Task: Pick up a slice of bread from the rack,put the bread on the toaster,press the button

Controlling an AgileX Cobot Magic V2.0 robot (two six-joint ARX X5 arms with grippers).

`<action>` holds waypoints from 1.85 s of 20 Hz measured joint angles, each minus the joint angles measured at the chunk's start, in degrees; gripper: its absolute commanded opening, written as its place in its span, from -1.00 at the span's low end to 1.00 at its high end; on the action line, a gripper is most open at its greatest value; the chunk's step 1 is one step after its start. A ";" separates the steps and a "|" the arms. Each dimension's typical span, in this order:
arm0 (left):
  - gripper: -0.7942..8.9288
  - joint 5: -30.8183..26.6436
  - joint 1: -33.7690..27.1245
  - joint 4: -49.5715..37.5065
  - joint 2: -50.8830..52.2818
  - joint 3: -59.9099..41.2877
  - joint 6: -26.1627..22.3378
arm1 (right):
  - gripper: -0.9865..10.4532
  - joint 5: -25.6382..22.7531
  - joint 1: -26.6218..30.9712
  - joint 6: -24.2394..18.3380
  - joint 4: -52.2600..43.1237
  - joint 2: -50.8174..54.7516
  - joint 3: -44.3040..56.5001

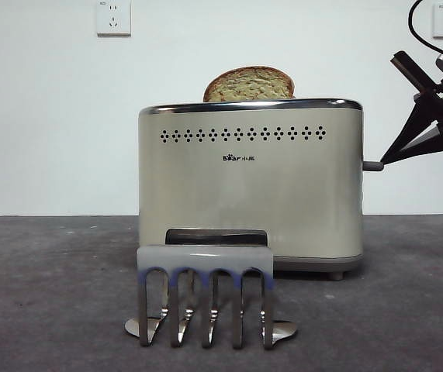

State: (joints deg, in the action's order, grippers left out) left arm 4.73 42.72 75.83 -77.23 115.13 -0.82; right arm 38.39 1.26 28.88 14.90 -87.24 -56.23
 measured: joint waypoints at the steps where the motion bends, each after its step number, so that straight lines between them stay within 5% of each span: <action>1: -0.85 0.00 0.00 0.00 0.00 0.00 0.00 | -0.84 0.28 0.00 0.00 0.04 -0.02 0.00; 24: -0.85 0.02 0.00 -0.02 0.00 0.00 0.00 | -0.84 -1.66 -3.41 -0.24 -0.61 -1.81 -0.31; 31: -0.85 0.04 0.00 0.00 0.07 -0.07 0.00 | -0.84 -8.26 -6.47 -0.37 0.59 -2.38 -0.37; 37: -0.85 0.02 0.00 0.00 0.04 -0.07 0.02 | -0.84 -8.98 -6.51 -0.66 0.92 -2.36 -0.48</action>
State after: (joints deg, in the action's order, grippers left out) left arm 4.75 42.72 75.83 -77.19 115.07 -0.80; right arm 29.41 -5.26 28.23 15.81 -89.60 -56.71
